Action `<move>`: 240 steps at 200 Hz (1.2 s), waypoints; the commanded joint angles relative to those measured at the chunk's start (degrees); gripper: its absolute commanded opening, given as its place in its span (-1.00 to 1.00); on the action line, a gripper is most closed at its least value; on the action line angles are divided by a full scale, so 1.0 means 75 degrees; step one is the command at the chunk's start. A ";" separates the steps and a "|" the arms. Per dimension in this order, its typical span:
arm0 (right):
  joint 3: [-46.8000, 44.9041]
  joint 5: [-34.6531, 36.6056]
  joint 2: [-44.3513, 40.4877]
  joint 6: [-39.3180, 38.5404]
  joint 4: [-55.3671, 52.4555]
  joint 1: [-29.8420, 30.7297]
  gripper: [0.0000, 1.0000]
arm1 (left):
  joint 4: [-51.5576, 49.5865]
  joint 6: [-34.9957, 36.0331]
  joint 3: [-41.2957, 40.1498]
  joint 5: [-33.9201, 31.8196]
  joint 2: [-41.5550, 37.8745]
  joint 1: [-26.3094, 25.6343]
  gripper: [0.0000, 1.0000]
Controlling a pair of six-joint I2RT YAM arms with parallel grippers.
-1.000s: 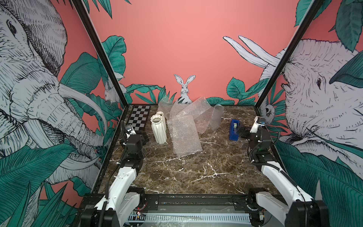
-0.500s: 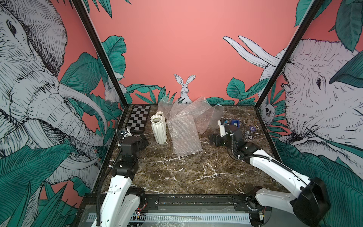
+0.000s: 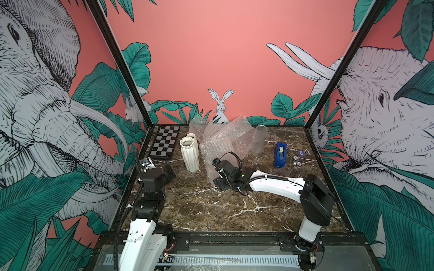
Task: Wrap vases in bubble wrap
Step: Flatten out the bubble wrap at the center of the board.
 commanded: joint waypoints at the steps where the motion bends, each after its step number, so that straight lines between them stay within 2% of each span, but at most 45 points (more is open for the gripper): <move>1: 0.0751 0.0248 0.0451 -0.0162 -0.0567 0.0207 0.54 | -0.0168 -0.0009 -0.0125 -0.0292 -0.0185 -0.0028 0.99; 42: 0.1870 0.0740 0.1465 -0.0149 -0.1415 0.0604 0.51 | -0.0277 -0.0055 -0.0078 -0.0343 -0.0309 -0.0013 0.99; 81: 0.2433 0.1053 0.2103 0.0215 -0.1919 0.0709 0.50 | -0.0481 -0.0241 -0.0129 -0.0520 -0.0466 -0.0016 0.99; 126: 0.2973 0.1272 0.2758 0.0271 -0.2325 0.0816 0.35 | -0.0555 -0.0256 -0.0195 -0.0518 -0.0637 -0.0024 0.99; 201: 0.3571 0.1304 0.3296 0.0383 -0.2877 0.0803 -0.25 | -0.0610 -0.0194 -0.0251 -0.0643 -0.0617 -0.0010 0.99; 240: 0.3512 0.1326 0.3251 0.0400 -0.2788 0.0807 -0.71 | -0.0550 -0.0183 -0.0253 -0.0614 -0.0583 -0.0022 0.99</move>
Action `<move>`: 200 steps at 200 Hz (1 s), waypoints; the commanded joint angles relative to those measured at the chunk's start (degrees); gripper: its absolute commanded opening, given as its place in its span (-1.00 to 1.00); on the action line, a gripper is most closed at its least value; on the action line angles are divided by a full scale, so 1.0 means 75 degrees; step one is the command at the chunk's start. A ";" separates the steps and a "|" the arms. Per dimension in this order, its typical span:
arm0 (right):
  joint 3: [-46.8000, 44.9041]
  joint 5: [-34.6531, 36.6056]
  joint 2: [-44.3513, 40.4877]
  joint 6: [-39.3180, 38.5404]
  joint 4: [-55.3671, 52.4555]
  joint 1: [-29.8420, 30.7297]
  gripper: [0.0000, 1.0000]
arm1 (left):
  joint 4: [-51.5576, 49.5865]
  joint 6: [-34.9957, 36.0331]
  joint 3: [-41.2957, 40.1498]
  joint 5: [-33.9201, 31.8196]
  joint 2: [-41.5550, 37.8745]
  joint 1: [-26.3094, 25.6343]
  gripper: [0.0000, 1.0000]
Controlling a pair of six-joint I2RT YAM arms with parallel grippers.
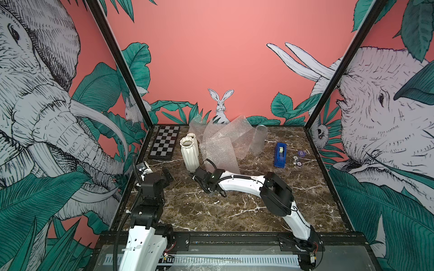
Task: Wrap vases in bubble wrap
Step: Flatten out the bubble wrap at the center of the board.
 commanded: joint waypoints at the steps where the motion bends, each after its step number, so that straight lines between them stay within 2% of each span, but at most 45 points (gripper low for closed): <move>1: 0.0076 0.0152 0.0090 0.0093 -0.0214 0.0029 -0.72 | -0.0077 -0.0083 -0.0087 -0.0155 -0.0006 -0.0015 0.99; 27: 0.0027 0.0326 -0.0126 0.0083 -0.0188 0.0030 -1.00 | -0.0011 -0.0074 -0.0089 -0.0041 0.0162 -0.0010 0.99; 67: -0.0157 0.0729 -0.1087 0.0018 -0.0098 0.0003 -1.00 | 0.0203 0.0094 0.0057 0.0739 0.0549 -0.0017 0.99; 119: -0.0942 0.1096 -0.3263 0.0238 0.0373 -0.0075 -1.00 | 0.0129 0.0052 0.0240 0.1867 0.0610 -0.0027 0.93; 148: -0.1865 0.1600 -0.4757 0.0780 0.0491 -0.0323 -1.00 | -0.0154 -0.0010 0.0329 0.2401 0.0580 -0.0029 0.81; 174: -0.3207 0.1745 -0.6243 0.1824 0.0744 -0.0760 -1.00 | -0.0397 -0.0083 0.0356 0.2918 0.0525 -0.0164 0.67; 188: -0.4216 0.1703 -0.6833 0.2392 0.0913 -0.0989 -1.00 | -0.0615 -0.0133 0.0427 0.2887 0.0560 -0.0576 0.62; 200: -0.4856 0.1653 -0.7175 0.2814 0.0961 -0.1180 -1.00 | -0.0721 -0.0135 0.0460 0.2586 0.0626 -0.1306 0.58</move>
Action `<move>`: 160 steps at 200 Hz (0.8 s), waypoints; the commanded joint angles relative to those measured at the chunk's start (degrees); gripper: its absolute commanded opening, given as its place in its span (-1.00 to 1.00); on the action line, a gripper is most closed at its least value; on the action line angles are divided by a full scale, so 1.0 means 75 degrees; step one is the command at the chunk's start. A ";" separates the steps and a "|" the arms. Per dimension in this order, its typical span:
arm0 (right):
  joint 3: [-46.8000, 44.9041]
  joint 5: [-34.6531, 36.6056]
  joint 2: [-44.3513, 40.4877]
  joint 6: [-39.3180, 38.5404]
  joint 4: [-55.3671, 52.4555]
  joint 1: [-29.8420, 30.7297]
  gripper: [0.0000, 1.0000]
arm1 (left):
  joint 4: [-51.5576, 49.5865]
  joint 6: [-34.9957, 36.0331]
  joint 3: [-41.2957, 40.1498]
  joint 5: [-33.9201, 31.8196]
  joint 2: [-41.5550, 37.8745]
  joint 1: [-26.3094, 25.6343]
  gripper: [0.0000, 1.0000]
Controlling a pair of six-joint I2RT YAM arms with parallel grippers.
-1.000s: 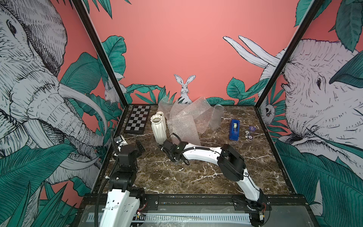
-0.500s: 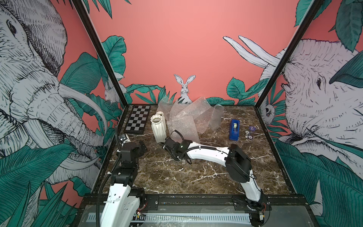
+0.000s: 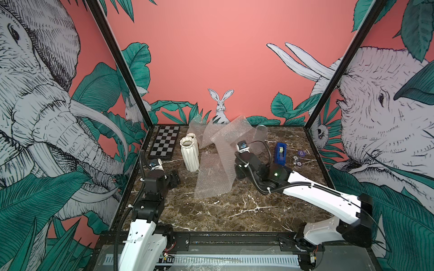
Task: Wrap vases in bubble wrap
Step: Flatten out the bubble wrap at the center of the board.
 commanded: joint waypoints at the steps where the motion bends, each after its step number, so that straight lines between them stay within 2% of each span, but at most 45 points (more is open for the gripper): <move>1: -0.1101 0.0193 -0.0475 0.1314 0.0120 -0.0289 -1.00 | -0.0425 -0.0116 0.0290 -0.0004 0.0031 -0.0956 0.58; 16: -0.1735 0.0160 -0.0785 0.1708 0.0095 -0.0564 -1.00 | -0.0467 -0.0213 0.0330 -0.0493 0.0246 -0.2048 0.58; 36: -0.2613 -0.0368 -0.1165 0.2178 0.0403 -0.1141 -1.00 | -0.0313 -0.0272 0.0390 -0.1088 0.0726 -0.3396 0.55; 65: -0.3502 -0.0477 -0.1545 0.2567 0.0603 -0.1656 -1.00 | 0.0380 -0.0011 0.0601 -0.1671 0.1951 -0.5245 0.56; 77: -0.3656 -0.0294 -0.1635 0.2674 0.0425 -0.1768 -1.00 | 0.0673 0.0204 0.0846 -0.1254 0.2643 -0.5514 0.60; 89: -0.3816 -0.0124 -0.1766 0.2694 0.0383 -0.1868 -1.00 | 0.0818 0.0232 0.1119 -0.0788 0.3321 -0.5522 0.61; 110: -0.4057 -0.0074 -0.1915 0.2610 0.0413 -0.2111 -1.00 | 0.0962 0.0390 0.1552 -0.0473 0.4428 -0.5522 0.64; 125: -0.4082 0.0049 -0.1926 0.2567 0.0303 -0.2242 -0.56 | 0.0797 0.0472 0.1927 -0.0510 0.5193 -0.5512 0.66; 160: -0.3787 0.0524 -0.1992 0.2331 -0.0215 -0.2263 0.11 | 0.0824 0.0519 0.2393 -0.0099 0.6568 -0.5256 0.67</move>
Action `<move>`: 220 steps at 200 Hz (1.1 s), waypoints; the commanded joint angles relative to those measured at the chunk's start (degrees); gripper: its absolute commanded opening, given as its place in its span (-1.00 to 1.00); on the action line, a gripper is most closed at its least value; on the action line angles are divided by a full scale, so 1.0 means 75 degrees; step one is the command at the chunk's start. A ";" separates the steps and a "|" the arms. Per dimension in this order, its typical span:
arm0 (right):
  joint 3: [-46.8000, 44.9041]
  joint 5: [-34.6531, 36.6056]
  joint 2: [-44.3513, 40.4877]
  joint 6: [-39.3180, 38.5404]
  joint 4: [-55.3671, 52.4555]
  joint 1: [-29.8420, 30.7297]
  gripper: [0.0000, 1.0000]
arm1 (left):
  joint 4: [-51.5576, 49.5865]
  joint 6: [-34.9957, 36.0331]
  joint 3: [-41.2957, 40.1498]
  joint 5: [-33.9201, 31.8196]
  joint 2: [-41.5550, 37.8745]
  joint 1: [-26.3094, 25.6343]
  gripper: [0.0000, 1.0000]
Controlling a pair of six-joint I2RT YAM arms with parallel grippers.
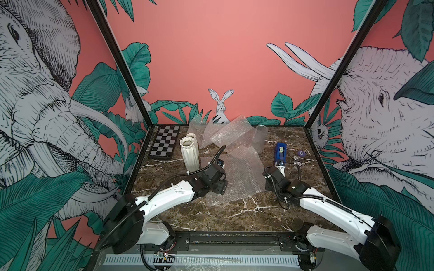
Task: Wrap vases in bubble wrap
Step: Flatten out the bubble wrap at the center of the board.
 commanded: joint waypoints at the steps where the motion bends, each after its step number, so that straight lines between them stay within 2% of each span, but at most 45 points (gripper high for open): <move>1: 0.0255 0.0522 -0.0139 0.0087 -0.0435 -0.0011 0.13 | 0.0028 0.0077 0.0287 0.0398 0.0551 0.0213 0.67; 17: 0.0242 0.0221 -0.0076 0.0025 -0.0310 0.0015 0.29 | 0.0085 -0.0043 0.0289 0.0777 0.1013 0.0552 0.65; 38: 0.0120 -0.0724 0.0367 -0.0252 0.0589 0.0198 0.32 | 0.0085 -0.0076 0.0284 0.0941 0.1412 0.0764 0.65; 65: 0.0285 -0.1721 0.1541 -0.0214 0.1440 0.0295 0.35 | -0.0098 -0.0083 0.0280 0.1102 0.1638 0.0715 0.61; 82: 0.0504 -0.1951 0.2242 -0.0202 0.1700 0.0284 0.36 | -0.0318 -0.0122 0.0233 0.0915 0.1676 0.0450 0.61; 116: 0.1184 -0.1940 0.3590 -0.0471 0.1377 -0.0057 0.32 | -0.0186 -0.0665 -0.0243 0.1403 0.1663 0.0022 0.58; 144: 0.1423 -0.2096 0.4266 -0.0742 0.1509 -0.0345 0.31 | -0.0266 -0.1199 -0.0511 0.1378 0.1589 -0.0584 0.58; 167: 0.1654 -0.2171 0.4581 -0.0951 0.1578 -0.0455 0.31 | 0.0180 -0.1734 -0.0855 0.1640 0.1366 -0.1063 0.58; 195: 0.1940 -0.2497 0.4878 -0.1537 0.2047 -0.0523 0.31 | -0.0113 -0.2040 -0.0693 0.1083 0.0942 -0.1864 0.60; 220: 0.2260 -0.2607 0.4937 -0.1955 0.2087 -0.0511 0.35 | -0.0242 -0.1963 -0.0759 0.0538 0.0177 -0.1914 0.69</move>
